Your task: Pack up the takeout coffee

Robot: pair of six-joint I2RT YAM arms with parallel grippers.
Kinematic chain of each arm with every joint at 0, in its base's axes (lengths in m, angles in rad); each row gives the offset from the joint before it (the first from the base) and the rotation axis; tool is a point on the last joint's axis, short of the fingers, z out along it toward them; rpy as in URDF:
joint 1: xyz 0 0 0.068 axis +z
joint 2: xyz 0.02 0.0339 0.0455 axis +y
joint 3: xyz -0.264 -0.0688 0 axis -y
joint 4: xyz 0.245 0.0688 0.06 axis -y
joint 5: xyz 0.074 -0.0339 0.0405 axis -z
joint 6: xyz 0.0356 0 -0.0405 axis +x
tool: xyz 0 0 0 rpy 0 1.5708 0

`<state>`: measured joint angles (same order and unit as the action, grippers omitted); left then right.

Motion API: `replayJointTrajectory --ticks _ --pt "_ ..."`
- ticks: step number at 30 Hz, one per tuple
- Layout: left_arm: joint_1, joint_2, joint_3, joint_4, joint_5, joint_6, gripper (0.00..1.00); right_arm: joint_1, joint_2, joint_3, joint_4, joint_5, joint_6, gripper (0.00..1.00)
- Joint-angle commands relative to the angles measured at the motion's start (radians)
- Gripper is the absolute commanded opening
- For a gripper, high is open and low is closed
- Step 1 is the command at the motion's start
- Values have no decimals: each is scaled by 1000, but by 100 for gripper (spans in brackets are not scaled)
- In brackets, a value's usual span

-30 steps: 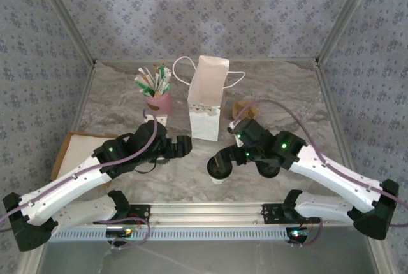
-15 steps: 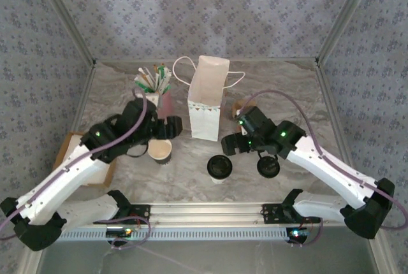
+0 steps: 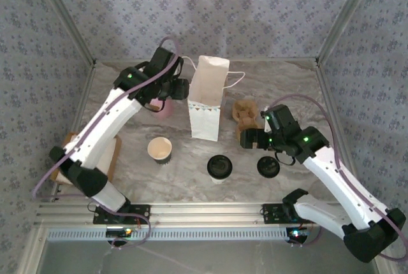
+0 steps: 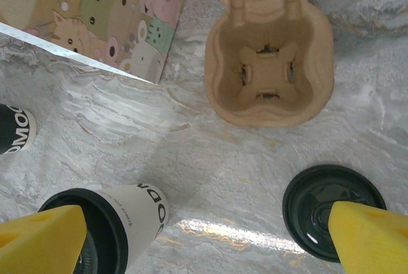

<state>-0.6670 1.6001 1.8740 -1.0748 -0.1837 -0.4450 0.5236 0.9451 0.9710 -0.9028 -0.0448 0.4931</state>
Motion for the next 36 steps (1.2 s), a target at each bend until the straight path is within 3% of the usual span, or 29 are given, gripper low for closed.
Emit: replayJointTrajectory --ticks 1,6,12,21,28,36 --pt "-1 44 93 -44 94 22 47 -28 -28 -12 -25 -62 -13 100" --pt "-1 122 159 -50 126 15 43 -54 -57 -37 -30 -94 -24 100" --pt "4 192 220 -86 83 9 29 -73 -69 -58 -26 -128 -26 100" --pt "6 228 217 -83 103 -16 29 -84 -83 -73 -23 -155 -32 100" --pt "-1 185 157 -48 96 -54 14 -98 -97 -70 -33 -165 -41 100" --pt "-8 109 82 -15 63 -96 8 -116 -94 -63 -35 -187 -48 100"
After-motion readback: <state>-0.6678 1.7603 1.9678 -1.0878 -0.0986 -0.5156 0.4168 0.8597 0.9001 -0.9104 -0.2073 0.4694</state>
